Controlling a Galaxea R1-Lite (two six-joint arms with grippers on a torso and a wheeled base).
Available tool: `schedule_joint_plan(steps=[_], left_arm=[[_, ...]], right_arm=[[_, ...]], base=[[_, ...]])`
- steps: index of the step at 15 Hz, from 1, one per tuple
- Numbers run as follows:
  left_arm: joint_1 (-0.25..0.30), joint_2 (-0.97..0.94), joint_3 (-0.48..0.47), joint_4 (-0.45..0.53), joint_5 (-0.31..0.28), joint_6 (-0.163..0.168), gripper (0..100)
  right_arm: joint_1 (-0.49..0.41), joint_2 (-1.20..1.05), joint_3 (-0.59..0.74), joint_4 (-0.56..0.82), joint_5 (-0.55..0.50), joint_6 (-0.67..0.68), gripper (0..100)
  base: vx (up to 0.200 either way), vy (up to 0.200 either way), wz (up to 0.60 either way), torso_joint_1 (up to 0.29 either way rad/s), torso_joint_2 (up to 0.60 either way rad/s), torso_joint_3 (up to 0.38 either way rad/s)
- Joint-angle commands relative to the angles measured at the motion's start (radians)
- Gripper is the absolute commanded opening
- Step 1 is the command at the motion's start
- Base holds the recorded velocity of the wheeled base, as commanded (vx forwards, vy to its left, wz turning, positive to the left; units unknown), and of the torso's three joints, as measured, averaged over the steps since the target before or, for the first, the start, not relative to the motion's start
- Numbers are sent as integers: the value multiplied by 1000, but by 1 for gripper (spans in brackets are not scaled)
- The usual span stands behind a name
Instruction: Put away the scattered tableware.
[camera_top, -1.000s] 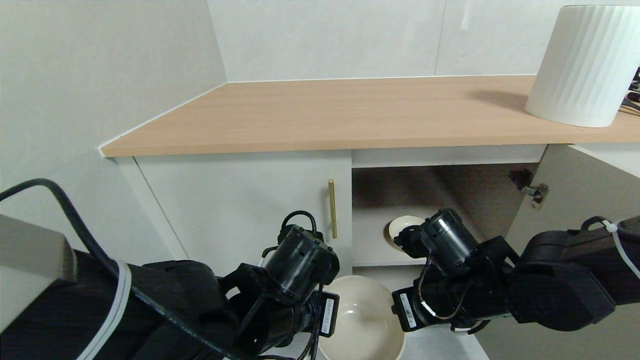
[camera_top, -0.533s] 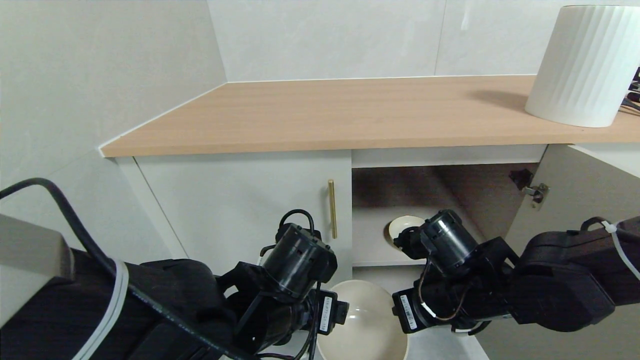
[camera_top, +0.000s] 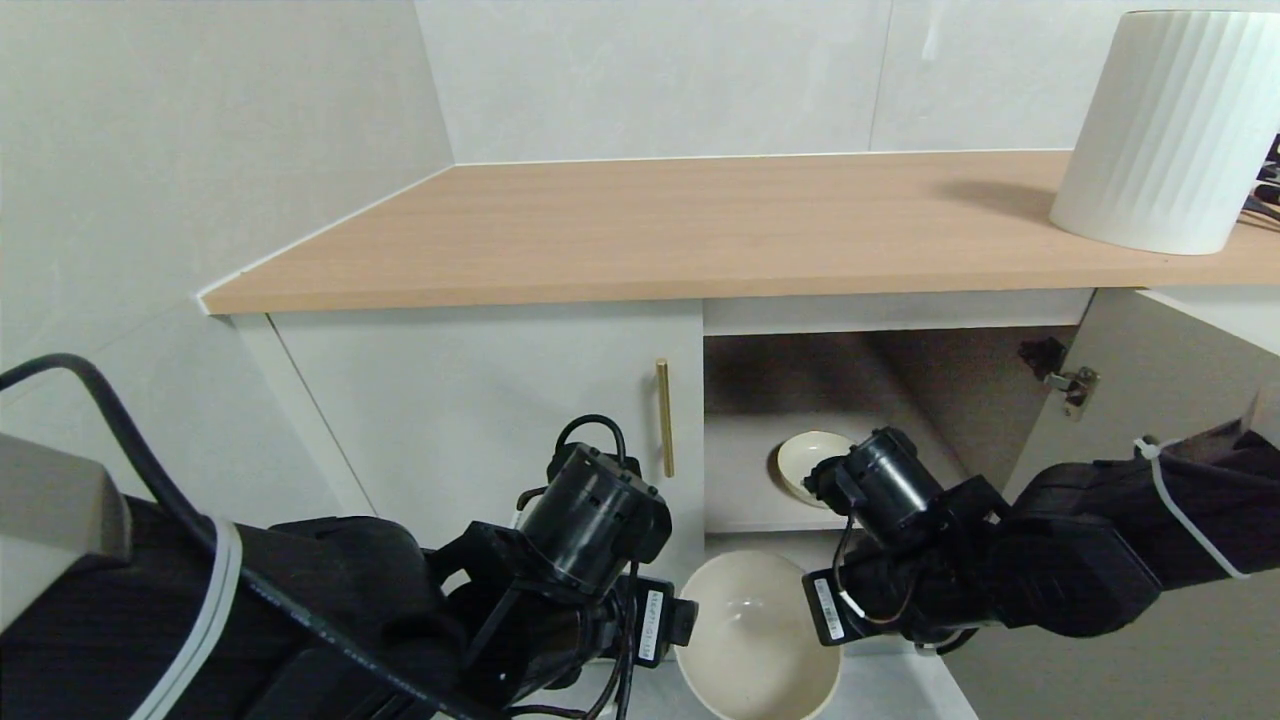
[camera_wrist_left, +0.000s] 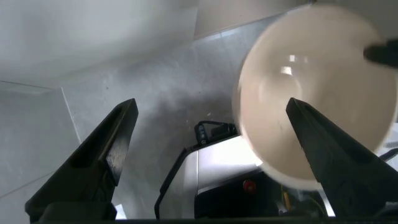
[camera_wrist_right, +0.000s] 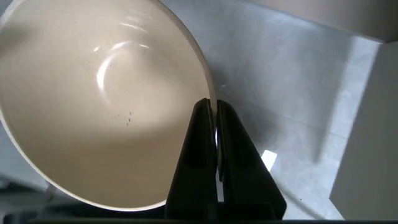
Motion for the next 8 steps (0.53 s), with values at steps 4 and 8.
schedule_joint_plan(steps=[4, 8], left_arm=[[1, -2, 0, -1, 1, 0, 100], [1, -2, 0, -1, 1, 0, 100]], right_arm=[[-148, 88, -76, -3, -24, 10, 0], [-220, 146, -130, -62, -42, 67, 0]], base=[[0, 0, 0, 0, 0, 0], [0, 0, 0, 0, 0, 0]])
